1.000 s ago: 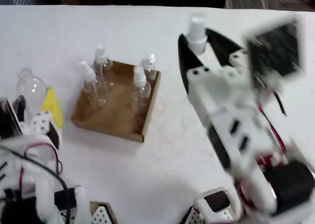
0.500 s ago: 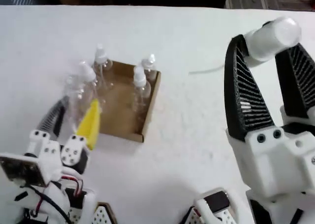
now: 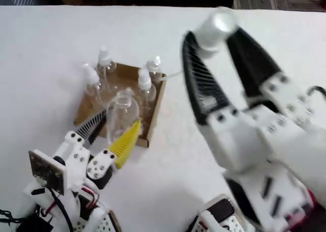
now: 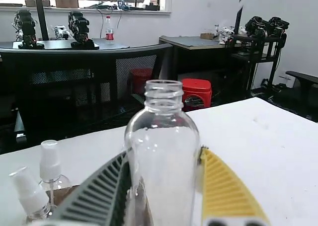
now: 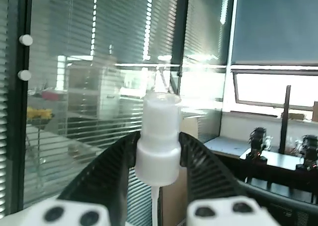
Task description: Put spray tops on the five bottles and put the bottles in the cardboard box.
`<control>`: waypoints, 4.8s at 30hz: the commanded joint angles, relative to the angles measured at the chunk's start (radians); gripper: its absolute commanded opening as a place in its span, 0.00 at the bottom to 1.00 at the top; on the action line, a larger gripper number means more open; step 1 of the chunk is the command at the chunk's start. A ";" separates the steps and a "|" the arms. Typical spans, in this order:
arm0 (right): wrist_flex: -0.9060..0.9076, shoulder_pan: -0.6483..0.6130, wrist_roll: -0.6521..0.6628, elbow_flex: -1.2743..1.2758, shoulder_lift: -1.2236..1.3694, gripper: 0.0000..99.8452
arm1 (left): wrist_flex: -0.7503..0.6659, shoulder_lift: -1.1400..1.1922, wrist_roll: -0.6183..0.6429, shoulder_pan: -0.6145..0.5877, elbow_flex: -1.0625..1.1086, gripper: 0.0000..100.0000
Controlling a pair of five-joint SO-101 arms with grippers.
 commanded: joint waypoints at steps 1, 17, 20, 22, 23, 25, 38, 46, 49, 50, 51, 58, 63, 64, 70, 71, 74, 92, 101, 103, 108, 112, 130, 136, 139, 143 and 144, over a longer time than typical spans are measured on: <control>-0.090 -0.042 0.014 0.069 0.001 0.02 | -0.021 -0.005 0.008 0.018 0.011 0.02; -0.223 -0.074 0.014 0.193 0.053 0.02 | -0.023 -0.005 0.008 0.018 0.091 0.02; -0.208 -0.074 0.014 0.190 0.053 0.02 | -0.023 -0.005 0.008 0.018 0.091 0.02; -0.168 -0.074 0.014 0.187 0.050 0.02 | -0.023 -0.005 0.008 0.018 0.091 0.02; -0.153 -0.076 0.011 0.187 0.042 0.02 | -0.023 -0.005 0.008 0.018 0.091 0.02; -0.137 -0.085 0.008 0.190 0.022 0.02 | -0.023 -0.005 0.008 0.018 0.091 0.02; -0.082 -0.102 0.005 0.193 -0.008 0.02 | -0.023 -0.005 0.008 0.018 0.091 0.02; -0.048 -0.154 0.005 0.195 0.001 0.02 | -0.023 -0.005 0.008 0.018 0.092 0.02; -0.050 -0.156 0.005 0.207 0.002 0.02 | -0.023 -0.005 0.008 0.018 0.092 0.02; -0.051 -0.156 0.005 0.224 0.002 0.02 | -0.023 -0.005 0.008 0.018 0.092 0.02; -0.050 -0.156 0.005 0.241 0.001 0.02 | -0.023 -0.005 0.008 0.018 0.092 0.02; -0.053 -0.156 -0.011 0.330 -0.007 0.02 | -0.023 -0.005 0.008 0.018 0.092 0.02; -0.071 -0.156 -0.057 0.318 -0.007 0.02 | -0.023 -0.005 0.008 0.018 0.092 0.02; -0.085 -0.154 -0.034 0.307 -0.004 0.02 | -0.023 -0.005 0.008 0.018 0.092 0.02; -0.104 -0.153 0.012 0.190 0.005 0.02 | -0.023 -0.005 0.008 0.018 0.106 0.02; -0.104 -0.153 0.012 0.173 0.008 0.02 | -0.026 -0.005 0.008 0.018 0.115 0.02; -0.058 -0.151 0.009 0.114 0.038 0.02 | -0.031 -0.005 0.008 0.018 0.132 0.02; 0.088 -0.122 0.005 -0.023 0.151 0.02 | -0.031 -0.005 0.008 0.018 0.132 0.02; 0.110 -0.124 0.005 -0.021 0.160 0.02 | -0.031 -0.005 0.008 0.018 0.130 0.02; 0.148 -0.128 0.002 -0.021 0.162 0.02 | -0.031 -0.005 0.008 0.018 0.130 0.02; 0.157 -0.127 -0.083 0.051 0.154 0.02 | -0.031 -0.005 0.008 0.018 0.130 0.02; 0.157 -0.128 -0.097 0.104 0.153 0.02 | -0.031 -0.005 0.008 0.018 0.130 0.02; 0.166 -0.130 -0.236 0.362 0.050 0.02 | -0.031 -0.005 0.008 0.016 0.130 0.02; 0.173 -0.134 -0.238 0.417 0.025 0.06 | -0.031 -0.005 0.008 0.016 0.130 0.02; 0.173 -0.153 -0.238 0.428 0.005 0.14 | -0.031 -0.005 0.008 0.016 0.130 0.02; 0.173 -0.157 -0.238 0.394 -0.019 0.17 | -0.031 -0.005 0.008 0.016 0.130 0.02; 0.180 -0.157 -0.238 0.371 -0.021 0.17 | -0.031 -0.005 0.008 0.016 0.132 0.02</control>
